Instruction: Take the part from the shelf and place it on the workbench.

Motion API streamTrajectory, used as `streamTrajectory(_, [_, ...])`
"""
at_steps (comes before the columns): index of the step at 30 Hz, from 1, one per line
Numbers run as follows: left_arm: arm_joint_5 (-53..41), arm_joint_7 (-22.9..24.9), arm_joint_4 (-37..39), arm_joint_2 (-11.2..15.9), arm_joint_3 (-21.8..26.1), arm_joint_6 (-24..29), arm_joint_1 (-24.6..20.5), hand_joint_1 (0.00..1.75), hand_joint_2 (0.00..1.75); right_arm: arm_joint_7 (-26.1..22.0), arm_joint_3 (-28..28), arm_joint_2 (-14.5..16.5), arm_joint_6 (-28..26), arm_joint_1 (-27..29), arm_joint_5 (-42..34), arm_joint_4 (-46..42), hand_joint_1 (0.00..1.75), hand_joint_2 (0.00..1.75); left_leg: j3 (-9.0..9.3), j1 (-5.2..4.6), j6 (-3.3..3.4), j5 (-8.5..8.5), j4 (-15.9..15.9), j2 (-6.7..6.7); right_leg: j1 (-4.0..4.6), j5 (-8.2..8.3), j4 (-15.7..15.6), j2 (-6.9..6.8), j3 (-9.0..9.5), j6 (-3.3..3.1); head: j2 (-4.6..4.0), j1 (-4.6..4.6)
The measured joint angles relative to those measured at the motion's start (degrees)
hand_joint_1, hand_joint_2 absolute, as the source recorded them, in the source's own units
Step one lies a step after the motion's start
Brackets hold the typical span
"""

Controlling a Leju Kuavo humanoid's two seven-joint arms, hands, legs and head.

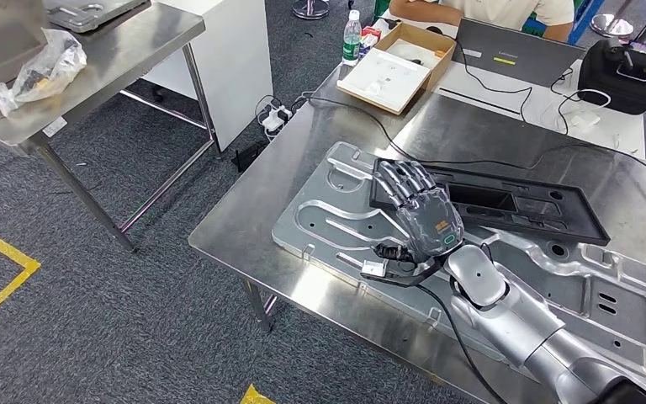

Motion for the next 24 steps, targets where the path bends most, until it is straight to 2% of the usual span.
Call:
streamTrajectory(4, [0.0,0.3,0.0,-0.1,0.0,0.0,0.0,0.00,0.00,-0.9,1.0,0.3,0.3,0.0,0.5,-1.5,0.00,0.00,-0.01,0.00,0.00,0.00,0.0,0.00,0.01,0.00,0.0,0.01,0.01,0.00,0.00,0.00])
streamTrajectory(11, [-0.1,0.6,0.0,-0.3,0.1,0.0,0.0,0.00,0.00,-0.3,6.4,1.2,2.3,-0.1,1.6,-6.5,0.00,0.00,0.01,0.02,0.00,0.00,0.0,0.00,0.02,-0.01,0.0,0.01,0.00,-0.01,0.00,0.00])
streamTrajectory(18, [-0.2,0.6,0.0,-0.3,0.1,0.3,0.0,0.00,0.00,-1.9,9.5,1.4,1.9,-0.1,-0.4,-9.6,0.00,0.00,0.00,0.00,0.02,-0.02,0.0,0.02,-0.01,0.01,0.0,0.02,0.02,0.01,0.00,0.00])
streamTrajectory(22, [-0.4,0.7,0.0,-0.3,0.2,0.7,0.0,0.00,0.00,-1.9,11.9,1.5,1.6,0.0,-0.9,-12.9,0.00,0.00,0.05,-0.24,0.53,0.12,0.1,-0.01,-0.14,0.28,-0.2,0.03,0.14,0.41,0.00,-0.01])
streamTrajectory(24, [-0.5,0.9,0.0,-0.5,0.2,0.8,0.0,0.00,0.00,-1.9,12.8,1.4,1.4,0.1,-1.1,-14.5,0.00,0.00,0.39,0.23,0.81,0.86,-0.9,0.17,-0.09,-0.34,0.1,0.07,0.12,0.78,0.00,0.01])
